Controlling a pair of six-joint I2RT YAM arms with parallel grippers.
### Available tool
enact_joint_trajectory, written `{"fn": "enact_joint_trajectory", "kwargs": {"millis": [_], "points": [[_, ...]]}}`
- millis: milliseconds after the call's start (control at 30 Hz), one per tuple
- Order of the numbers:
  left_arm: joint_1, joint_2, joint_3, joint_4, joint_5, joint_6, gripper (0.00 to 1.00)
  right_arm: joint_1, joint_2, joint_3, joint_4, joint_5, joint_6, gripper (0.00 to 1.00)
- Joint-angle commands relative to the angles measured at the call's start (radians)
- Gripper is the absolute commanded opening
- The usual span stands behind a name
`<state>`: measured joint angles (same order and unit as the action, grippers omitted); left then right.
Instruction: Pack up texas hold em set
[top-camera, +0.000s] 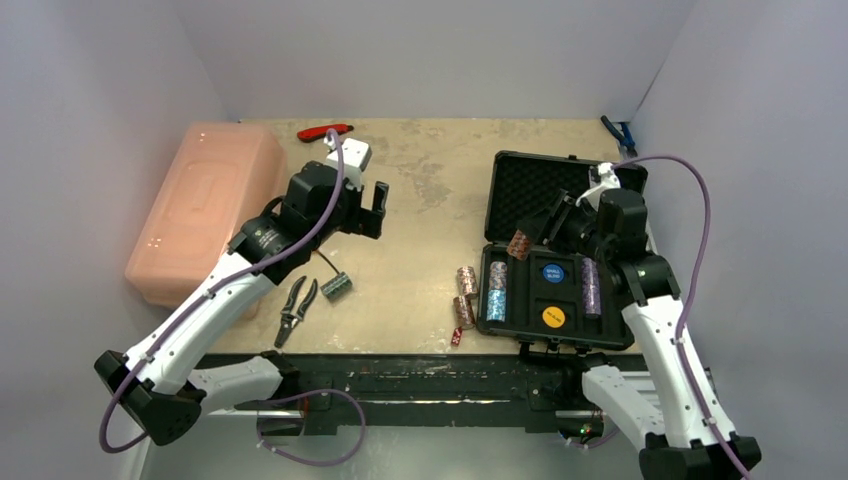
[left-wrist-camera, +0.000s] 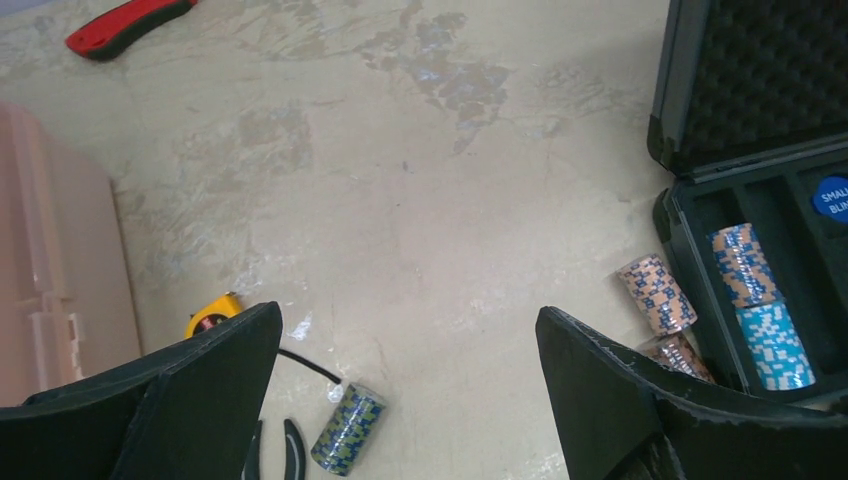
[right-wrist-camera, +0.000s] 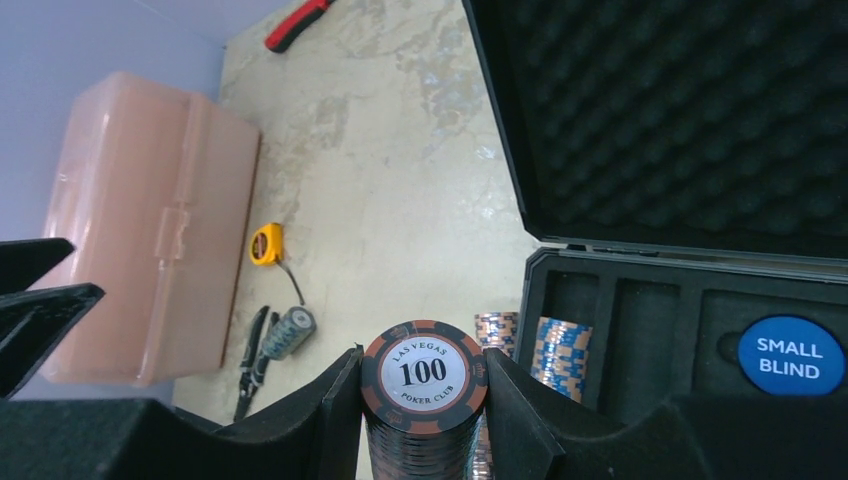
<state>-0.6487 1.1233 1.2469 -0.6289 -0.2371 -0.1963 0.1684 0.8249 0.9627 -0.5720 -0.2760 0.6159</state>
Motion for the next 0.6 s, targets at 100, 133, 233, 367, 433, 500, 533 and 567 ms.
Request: {"fn": "enact_joint_trajectory", "kwargs": {"millis": [100, 133, 233, 367, 433, 500, 533, 567], "points": [[0.006, -0.11, -0.054, 0.09, -0.237, 0.047, 0.99, 0.0, 0.092, 0.12, -0.07, 0.081, -0.095, 0.0], [0.006, -0.131, -0.068, 0.1, -0.259, 0.054, 0.99, 0.0, 0.106, 0.129, -0.083, 0.09, -0.104, 0.0], [0.007, -0.171, -0.095, 0.127, -0.317, 0.076, 0.99, 0.0, 0.162, 0.152, -0.12, 0.121, -0.12, 0.0], [0.007, -0.21, -0.115, 0.138, -0.432, 0.08, 0.99, 0.0, 0.225, 0.166, -0.132, 0.132, -0.128, 0.0], [0.005, -0.244, -0.141, 0.166, -0.449, 0.089, 0.99, 0.0, 0.256, 0.171, -0.132, 0.13, -0.131, 0.0], [0.005, -0.276, -0.16, 0.185, -0.447, 0.092, 0.99, 0.0, 0.286, 0.179, -0.135, 0.134, -0.134, 0.0], [0.005, -0.287, -0.167, 0.191, -0.445, 0.095, 0.99, 0.002, 0.301, 0.182, -0.136, 0.137, -0.135, 0.0], [0.006, -0.293, -0.171, 0.195, -0.444, 0.096, 0.99, 0.004, 0.316, 0.187, -0.139, 0.14, -0.136, 0.0]]}}
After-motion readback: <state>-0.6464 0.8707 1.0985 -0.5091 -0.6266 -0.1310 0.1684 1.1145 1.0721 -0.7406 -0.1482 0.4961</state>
